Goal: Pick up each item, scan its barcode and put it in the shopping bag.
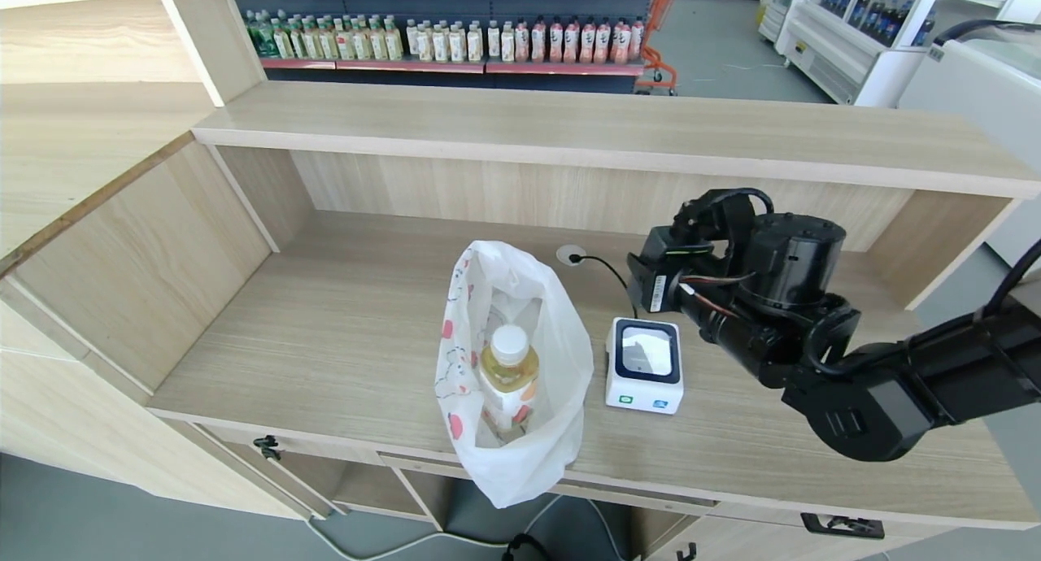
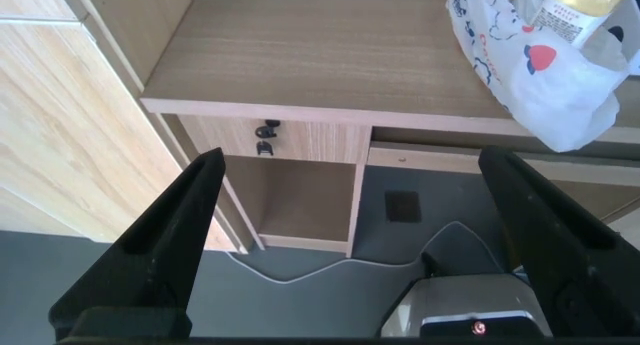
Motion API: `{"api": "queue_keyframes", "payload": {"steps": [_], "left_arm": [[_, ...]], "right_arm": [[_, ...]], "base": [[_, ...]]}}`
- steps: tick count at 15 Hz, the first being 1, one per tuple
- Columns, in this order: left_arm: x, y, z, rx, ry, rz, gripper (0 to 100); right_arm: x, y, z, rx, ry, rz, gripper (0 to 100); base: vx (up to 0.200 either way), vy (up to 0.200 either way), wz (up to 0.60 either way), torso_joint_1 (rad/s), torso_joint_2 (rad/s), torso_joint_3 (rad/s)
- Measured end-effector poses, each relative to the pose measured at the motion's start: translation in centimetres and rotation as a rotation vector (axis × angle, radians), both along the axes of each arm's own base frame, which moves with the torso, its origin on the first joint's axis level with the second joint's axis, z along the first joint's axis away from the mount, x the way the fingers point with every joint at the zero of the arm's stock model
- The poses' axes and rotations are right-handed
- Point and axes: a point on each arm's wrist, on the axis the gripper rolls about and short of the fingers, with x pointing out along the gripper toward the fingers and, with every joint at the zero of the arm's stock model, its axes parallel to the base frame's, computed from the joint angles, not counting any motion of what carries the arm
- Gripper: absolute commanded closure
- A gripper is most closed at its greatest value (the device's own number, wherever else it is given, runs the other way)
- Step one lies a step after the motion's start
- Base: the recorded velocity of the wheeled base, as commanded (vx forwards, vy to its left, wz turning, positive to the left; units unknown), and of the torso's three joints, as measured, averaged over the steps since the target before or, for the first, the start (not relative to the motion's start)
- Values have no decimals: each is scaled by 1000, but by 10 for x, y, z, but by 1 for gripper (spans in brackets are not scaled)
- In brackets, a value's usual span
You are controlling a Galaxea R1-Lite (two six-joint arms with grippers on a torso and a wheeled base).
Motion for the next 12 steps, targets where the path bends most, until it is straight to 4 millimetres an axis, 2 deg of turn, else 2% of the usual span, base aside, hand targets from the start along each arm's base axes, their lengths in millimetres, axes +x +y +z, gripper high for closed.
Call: {"api": "queue_keyframes", "payload": {"steps": [5, 8, 9, 12], "left_arm": [[0, 0, 0, 0, 0, 2, 0], [0, 0, 0, -1, 0, 1, 0], [0, 0, 0, -1, 0, 2, 0], [0, 0, 0, -1, 0, 1, 0]], "right_arm": [[17, 8, -8, 3, -5, 64, 100], [30, 16, -18, 16, -33, 201, 100], [35, 18, -20, 37, -94, 278, 100], [44, 22, -41, 3, -151, 388, 100]], "base": [[0, 0, 0, 0, 0, 0], [0, 0, 0, 0, 0, 0], [0, 0, 0, 0, 0, 0], [0, 0, 0, 0, 0, 0]]}}
